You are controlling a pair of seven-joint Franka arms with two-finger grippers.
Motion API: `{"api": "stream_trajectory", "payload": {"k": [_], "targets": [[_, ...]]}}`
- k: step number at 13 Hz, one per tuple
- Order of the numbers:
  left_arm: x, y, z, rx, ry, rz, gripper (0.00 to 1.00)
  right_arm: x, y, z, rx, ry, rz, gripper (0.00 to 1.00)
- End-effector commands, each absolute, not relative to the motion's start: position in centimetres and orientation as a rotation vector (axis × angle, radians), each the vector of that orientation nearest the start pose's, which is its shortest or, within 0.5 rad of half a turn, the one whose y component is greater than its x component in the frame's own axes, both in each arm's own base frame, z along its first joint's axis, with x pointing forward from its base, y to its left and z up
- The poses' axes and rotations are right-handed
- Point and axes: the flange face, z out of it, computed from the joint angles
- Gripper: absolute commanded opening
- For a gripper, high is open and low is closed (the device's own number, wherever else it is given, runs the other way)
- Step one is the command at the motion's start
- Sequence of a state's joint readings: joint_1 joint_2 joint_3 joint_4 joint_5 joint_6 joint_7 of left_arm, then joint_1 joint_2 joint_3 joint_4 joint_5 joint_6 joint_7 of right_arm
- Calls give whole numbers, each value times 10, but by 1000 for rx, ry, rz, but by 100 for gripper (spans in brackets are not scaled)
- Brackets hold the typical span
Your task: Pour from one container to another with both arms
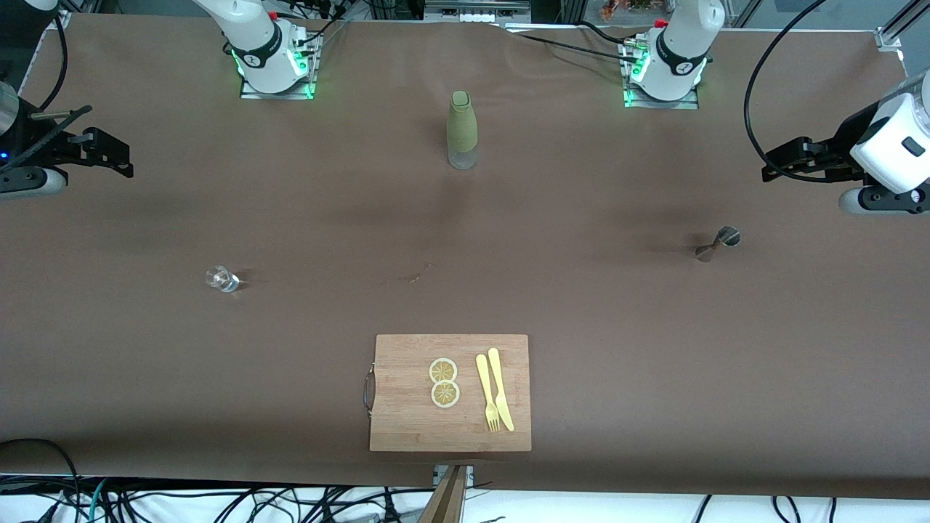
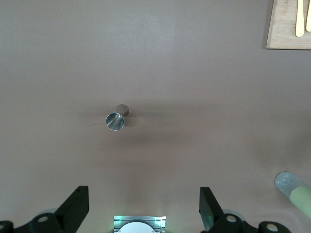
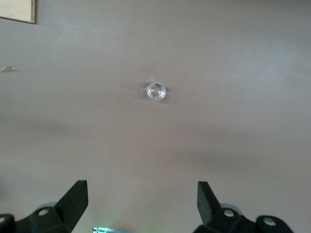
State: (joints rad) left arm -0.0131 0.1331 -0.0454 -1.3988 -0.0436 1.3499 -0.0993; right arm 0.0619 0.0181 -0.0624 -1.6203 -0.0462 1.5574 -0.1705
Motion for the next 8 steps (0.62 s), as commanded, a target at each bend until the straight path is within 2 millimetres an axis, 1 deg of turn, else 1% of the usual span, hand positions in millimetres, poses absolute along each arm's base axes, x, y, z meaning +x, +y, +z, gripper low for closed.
{"api": "stream_trajectory", "payload": {"k": [1,8], "targets": [[570,-36,613,-3139,-54,272,100,553,-6,598,-3167,-259,135,100],[569,-38,613,-3133,-53,271,100,553,-6,599,-3167,-261,132,100]]}}
